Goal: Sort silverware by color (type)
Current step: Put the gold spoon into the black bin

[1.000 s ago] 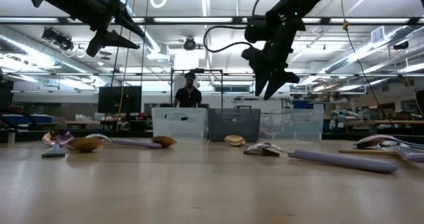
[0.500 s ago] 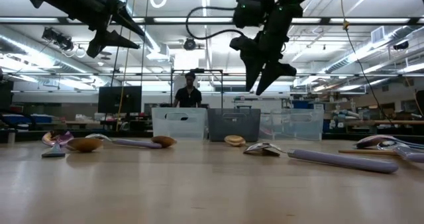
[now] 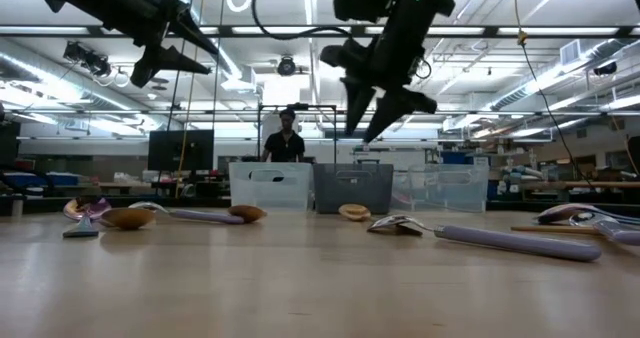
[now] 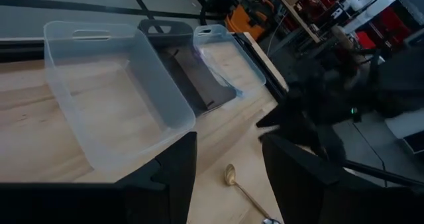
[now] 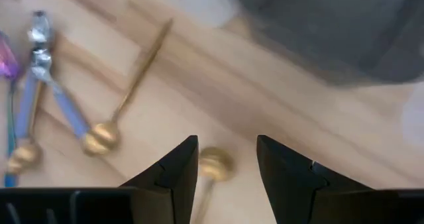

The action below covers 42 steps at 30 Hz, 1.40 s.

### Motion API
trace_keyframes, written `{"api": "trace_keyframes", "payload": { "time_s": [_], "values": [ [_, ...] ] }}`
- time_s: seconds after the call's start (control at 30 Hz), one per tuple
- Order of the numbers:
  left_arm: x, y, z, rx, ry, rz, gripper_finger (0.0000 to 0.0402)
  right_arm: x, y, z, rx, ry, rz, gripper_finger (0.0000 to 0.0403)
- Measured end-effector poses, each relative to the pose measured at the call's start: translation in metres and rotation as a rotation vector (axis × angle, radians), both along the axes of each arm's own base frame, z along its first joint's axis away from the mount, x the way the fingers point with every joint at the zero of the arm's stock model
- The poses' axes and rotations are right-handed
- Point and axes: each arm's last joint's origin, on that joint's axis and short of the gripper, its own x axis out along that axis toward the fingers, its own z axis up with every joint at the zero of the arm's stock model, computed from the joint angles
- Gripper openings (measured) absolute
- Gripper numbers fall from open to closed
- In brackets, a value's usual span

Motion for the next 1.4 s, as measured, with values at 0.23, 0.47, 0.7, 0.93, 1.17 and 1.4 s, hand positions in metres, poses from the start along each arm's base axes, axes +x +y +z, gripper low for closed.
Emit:
{"api": "trace_keyframes", "payload": {
  "time_s": [0.23, 0.47, 0.7, 0.93, 1.17, 1.4],
  "values": [
    [0.0, -0.003, -0.002, -0.033, 0.007, -0.075, 0.0181, 0.016, 0.024, -0.028, 0.028, 0.032, -0.006, 0.0164],
    [-0.001, -0.004, -0.005, -0.056, 0.034, -0.118, 0.0181, 0.018, 0.046, -0.055, 0.074, 0.151, 0.024, 0.0164],
    [-0.001, -0.006, -0.007, -0.059, 0.054, -0.164, 0.0181, 0.021, 0.063, -0.079, 0.117, 0.213, 0.016, 0.0164],
    [-0.004, -0.008, -0.012, -0.104, 0.104, -0.182, 0.0181, 0.025, 0.07, -0.097, 0.164, 0.251, 0.042, 0.0159],
    [-0.003, -0.01, -0.012, -0.132, 0.089, -0.244, 0.0181, 0.025, 0.066, -0.099, 0.175, 0.265, 0.047, 0.0116],
    [-0.003, -0.01, -0.012, -0.153, 0.08, -0.258, 0.0181, 0.025, 0.064, -0.1, 0.159, 0.276, 0.086, 0.0023]
  ]
}}
